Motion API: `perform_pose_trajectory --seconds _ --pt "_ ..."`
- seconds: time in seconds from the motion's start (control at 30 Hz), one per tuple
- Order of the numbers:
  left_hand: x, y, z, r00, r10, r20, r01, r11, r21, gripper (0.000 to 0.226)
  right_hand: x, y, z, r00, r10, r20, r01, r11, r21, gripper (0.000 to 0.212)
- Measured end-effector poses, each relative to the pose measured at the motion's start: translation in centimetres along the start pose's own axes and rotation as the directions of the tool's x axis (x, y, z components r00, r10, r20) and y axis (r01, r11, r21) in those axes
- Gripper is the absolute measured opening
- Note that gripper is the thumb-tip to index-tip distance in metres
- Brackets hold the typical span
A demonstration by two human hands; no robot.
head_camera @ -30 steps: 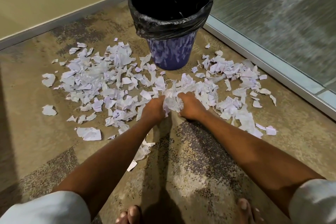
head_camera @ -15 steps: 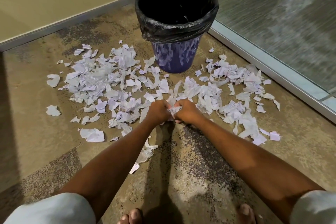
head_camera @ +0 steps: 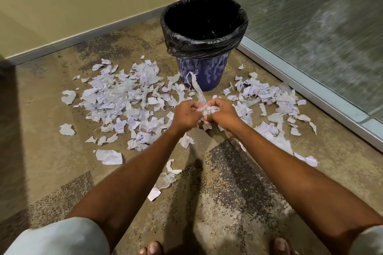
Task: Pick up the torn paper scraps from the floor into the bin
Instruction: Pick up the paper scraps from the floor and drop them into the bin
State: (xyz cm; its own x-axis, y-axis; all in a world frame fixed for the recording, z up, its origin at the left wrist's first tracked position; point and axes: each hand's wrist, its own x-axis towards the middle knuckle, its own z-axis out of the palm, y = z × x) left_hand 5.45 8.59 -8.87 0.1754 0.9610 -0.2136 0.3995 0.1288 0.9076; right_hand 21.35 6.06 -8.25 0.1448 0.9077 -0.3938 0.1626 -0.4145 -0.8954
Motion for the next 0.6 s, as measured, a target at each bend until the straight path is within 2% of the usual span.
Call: perform_pose_trajectory --seconds 0.13,0.27,0.4,0.6 --pt "0.6 3.2 -0.6 0.982 0.175 -0.077 -0.174 0.985 0.017 0.01 -0.5 -3.3 -1.4 0.989 -0.145 -0.038 0.147 0.988 0.052 0.038" --pt "2.4 7.6 -1.4 0.953 0.255 -0.164 -0.249 0.967 0.055 0.014 -0.8 -7.5 -3.0 0.958 -0.273 -0.086 0.282 0.952 0.122 0.036" --pt "3.5 12.4 -3.0 0.895 0.384 -0.226 -0.374 0.923 0.087 0.016 -0.8 -12.3 -4.5 0.921 -0.369 -0.127 0.386 0.909 0.156 0.038" --pt "6.5 18.8 -5.6 0.898 0.389 -0.205 -0.389 0.92 0.04 0.01 0.6 -19.3 -6.0 0.922 -0.373 -0.106 0.388 0.888 0.247 0.033"
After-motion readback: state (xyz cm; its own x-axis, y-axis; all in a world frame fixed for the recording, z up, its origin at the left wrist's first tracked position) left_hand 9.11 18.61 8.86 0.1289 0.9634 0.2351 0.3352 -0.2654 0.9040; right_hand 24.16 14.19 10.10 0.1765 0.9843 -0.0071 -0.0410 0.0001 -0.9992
